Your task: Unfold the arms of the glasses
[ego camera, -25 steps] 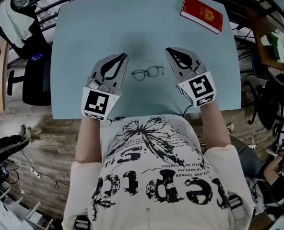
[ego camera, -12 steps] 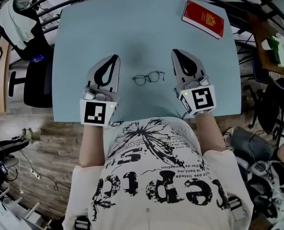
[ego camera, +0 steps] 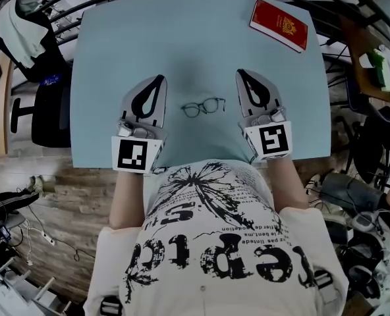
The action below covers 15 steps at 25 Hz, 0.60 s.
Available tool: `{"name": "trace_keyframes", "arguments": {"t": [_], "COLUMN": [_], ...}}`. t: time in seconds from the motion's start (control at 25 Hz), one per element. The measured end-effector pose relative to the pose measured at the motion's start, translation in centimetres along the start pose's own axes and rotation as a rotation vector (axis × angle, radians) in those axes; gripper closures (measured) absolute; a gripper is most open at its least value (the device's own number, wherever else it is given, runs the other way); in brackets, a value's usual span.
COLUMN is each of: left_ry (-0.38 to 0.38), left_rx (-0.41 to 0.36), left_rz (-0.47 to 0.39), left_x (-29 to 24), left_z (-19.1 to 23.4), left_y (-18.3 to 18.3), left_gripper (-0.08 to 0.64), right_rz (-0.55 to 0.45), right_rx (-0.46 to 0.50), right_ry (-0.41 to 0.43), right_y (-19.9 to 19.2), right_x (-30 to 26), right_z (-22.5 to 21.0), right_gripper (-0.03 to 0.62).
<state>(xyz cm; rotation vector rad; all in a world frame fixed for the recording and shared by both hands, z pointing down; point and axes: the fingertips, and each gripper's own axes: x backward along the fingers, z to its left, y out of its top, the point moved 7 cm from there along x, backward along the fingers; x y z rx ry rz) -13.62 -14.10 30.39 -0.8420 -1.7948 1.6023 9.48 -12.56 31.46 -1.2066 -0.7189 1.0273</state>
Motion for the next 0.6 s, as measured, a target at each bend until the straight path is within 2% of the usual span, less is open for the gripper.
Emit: {"name": "trace_keyframes", "arguments": {"t": [0.6], "left_ry": [-0.035], "left_rx": [-0.037], "left_rz": [0.054], "left_x": [0.50], "left_z": [-0.83], "left_y": [0.15], "left_gripper": [0.539], "right_rz": [-0.017], "right_rx": [-0.064], "right_ry": [0.024], "right_y": [0.52], "right_x": [0.60], "right_z": [0.49], "right_gripper": [0.584]}}
